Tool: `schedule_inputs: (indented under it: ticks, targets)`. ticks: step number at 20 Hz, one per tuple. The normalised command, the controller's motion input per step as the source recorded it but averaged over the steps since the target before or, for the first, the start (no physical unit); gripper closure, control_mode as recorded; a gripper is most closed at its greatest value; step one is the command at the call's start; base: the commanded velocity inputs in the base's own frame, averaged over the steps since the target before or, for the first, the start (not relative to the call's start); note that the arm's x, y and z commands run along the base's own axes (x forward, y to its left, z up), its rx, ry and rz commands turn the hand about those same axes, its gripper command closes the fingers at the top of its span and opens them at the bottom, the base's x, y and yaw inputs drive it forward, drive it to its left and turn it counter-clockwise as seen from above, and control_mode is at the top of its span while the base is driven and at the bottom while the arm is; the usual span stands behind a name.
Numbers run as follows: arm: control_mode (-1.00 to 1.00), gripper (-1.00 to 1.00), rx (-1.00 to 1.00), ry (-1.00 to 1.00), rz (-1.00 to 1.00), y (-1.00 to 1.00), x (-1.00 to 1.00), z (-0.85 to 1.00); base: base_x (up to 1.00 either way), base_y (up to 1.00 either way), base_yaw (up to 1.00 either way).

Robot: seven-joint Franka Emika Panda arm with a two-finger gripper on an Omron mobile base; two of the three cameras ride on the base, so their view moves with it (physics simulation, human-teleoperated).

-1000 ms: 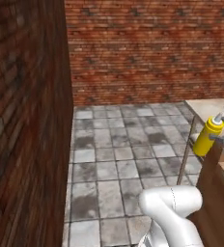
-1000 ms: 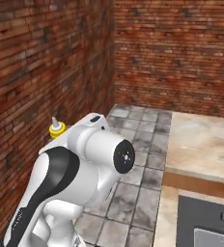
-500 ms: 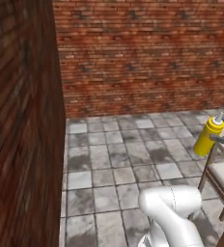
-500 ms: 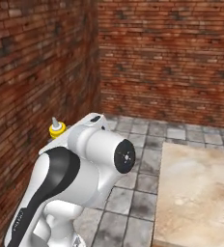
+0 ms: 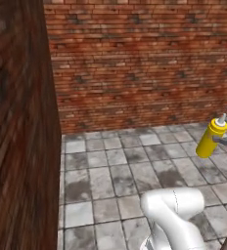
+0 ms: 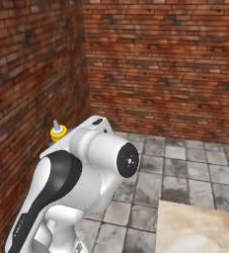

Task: Place the ketchup and mustard from the counter to the top shelf of the fridge. If the existing items in the fridge are on the top shelf, move them to other shelves.

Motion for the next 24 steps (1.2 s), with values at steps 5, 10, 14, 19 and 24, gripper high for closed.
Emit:
schedule_inputs:
  ticks: [5,10,14,19,24]
  targets:
    - [1.0,1.0,0.0,0.0,0.0,0.0,0.0,0.0,1.0,-0.03,-0.13]
    - [1.0,1.0,0.0,0.0,0.0,0.0,0.0,0.0,0.99,-0.01,-0.44]
    - [1.0,1.0,0.0,0.0,0.0,0.0,0.0,0.0,0.94,0.0,-0.52]
    - [1.0,1.0,0.0,0.0,0.0,0.0,0.0,0.0,0.89,0.0,-0.54]
    - [1.0,1.0,0.0,0.0,0.0,0.0,0.0,0.0,0.93,0.0,-0.54]
